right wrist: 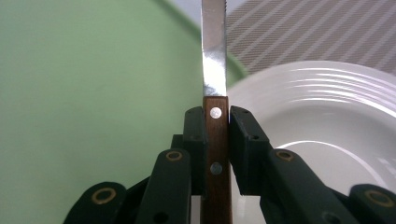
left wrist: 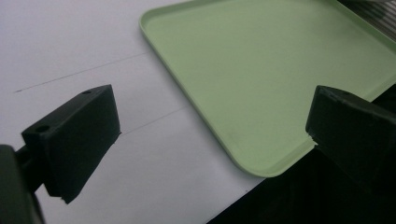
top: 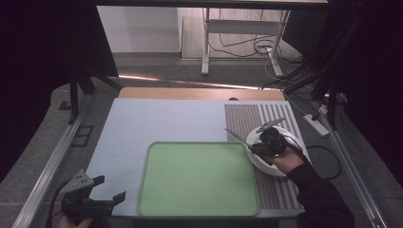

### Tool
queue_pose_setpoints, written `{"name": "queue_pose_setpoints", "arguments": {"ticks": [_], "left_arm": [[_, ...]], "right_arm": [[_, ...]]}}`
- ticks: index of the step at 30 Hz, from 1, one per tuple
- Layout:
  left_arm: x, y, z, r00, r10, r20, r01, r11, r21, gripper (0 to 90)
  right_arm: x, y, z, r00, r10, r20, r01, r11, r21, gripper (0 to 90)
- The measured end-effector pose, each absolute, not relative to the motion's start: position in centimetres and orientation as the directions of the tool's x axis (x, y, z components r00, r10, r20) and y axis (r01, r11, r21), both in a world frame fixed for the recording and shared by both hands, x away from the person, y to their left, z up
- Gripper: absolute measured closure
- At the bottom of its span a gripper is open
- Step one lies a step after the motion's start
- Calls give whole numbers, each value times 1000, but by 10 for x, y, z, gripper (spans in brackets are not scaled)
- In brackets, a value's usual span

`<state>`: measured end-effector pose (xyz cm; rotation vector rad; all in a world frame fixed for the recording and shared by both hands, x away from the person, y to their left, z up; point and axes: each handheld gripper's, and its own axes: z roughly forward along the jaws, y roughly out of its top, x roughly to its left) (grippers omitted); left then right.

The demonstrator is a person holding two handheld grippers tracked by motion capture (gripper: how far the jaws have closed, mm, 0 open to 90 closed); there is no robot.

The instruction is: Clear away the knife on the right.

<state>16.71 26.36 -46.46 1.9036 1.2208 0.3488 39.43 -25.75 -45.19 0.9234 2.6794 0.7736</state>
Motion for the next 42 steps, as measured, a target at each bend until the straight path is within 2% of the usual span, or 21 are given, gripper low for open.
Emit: {"name": "queue_pose_setpoints", "arguments": {"ticks": [17,28,31,33,34,37,42], "left_arm": [[167,263,-464,491,850,-189,621,-189,761,27],[167,263,-465,492,850,-189,620,-190,761,27],[167,263,-465,493,850,-189,621,-191,760,27],[167,263,-465,492,850,-188,621,-192,760,27],[168,263,-465,492,850,-188,622,-192,759,28],[168,263,-465,492,850,-189,624,-193,757,28],[168,263,-465,494,850,-186,623,-196,757,28]], "right_arm": [[333,-204,-461,-881,473,-8,401,755,519,776],[323,-181,-492,-922,386,-9,354,855,380,773],[323,-181,-494,-930,369,7,345,865,364,730],[325,-180,-488,-927,375,14,349,849,396,695],[326,-179,-484,-929,371,19,345,842,414,708],[322,-170,-476,-951,307,19,284,850,443,900],[319,-144,-488,-974,226,-11,206,908,366,900]]}}
